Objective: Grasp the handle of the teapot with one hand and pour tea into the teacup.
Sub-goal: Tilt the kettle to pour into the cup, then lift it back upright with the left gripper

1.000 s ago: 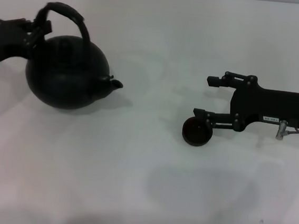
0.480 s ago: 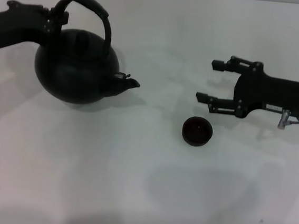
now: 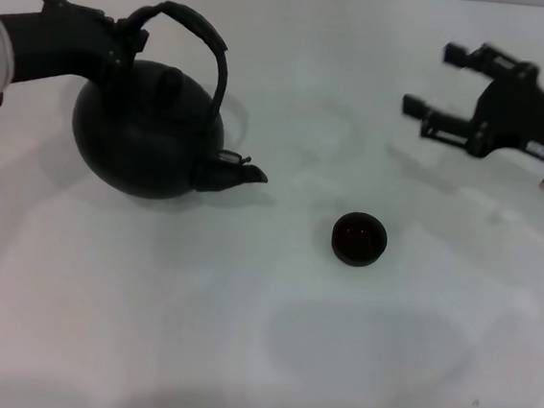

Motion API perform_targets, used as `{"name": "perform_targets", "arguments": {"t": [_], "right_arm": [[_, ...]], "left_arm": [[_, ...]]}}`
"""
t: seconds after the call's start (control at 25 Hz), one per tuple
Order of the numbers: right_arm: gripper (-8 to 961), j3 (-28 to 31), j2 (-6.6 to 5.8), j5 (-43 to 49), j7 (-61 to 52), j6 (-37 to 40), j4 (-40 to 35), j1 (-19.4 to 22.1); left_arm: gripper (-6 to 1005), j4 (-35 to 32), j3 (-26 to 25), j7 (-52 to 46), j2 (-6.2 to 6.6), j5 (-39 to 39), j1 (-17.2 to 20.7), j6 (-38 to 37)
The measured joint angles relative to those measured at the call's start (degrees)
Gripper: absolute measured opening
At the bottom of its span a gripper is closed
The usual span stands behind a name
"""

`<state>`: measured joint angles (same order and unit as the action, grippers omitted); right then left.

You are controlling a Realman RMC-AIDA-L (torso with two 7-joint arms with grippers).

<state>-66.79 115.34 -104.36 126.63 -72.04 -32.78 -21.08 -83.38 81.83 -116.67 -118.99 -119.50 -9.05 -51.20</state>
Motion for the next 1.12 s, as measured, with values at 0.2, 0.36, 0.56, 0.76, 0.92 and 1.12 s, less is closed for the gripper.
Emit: {"name": "perform_targets", "arguments": {"t": [0.2,0.36,0.56,0.76,0.92,1.12], "right_arm": [[860,3.73,-0.02,-2.06,0.48,-0.24,0.51,0.8],[860,6.25,-0.03,-2.18,0.5,-0.55,0.86,0.86],[860,8.38,-0.08,-2.28,0.52,-0.98,0.87,1.15],[860,10.06,-0.19,-2.32,0.54,-1.37,0.87,1.6],[860,10.26,-0.31,-2.34,0.54,-1.54,0.88,1.85],[860,10.86,-0.31,-2.35,0.55,-1.54,0.88,1.94]], "left_arm": [[100,-5.17,4.28,-8.36,-0.01,-8.98,-0.55,0.16],[100,-7.9,7.11,-12.03,-0.01,-13.33,-0.92,0.21],[101,-10.07,11.0,-17.49,-0.01,-19.47,-2.65,0.14],[100,-11.2,14.49,-22.93,-0.01,-25.58,-4.65,-0.37],[101,-11.81,16.75,-26.88,-0.01,-29.63,-6.01,-0.75],[101,-11.97,18.55,-30.24,-0.01,-32.6,-7.81,-1.91]]}}
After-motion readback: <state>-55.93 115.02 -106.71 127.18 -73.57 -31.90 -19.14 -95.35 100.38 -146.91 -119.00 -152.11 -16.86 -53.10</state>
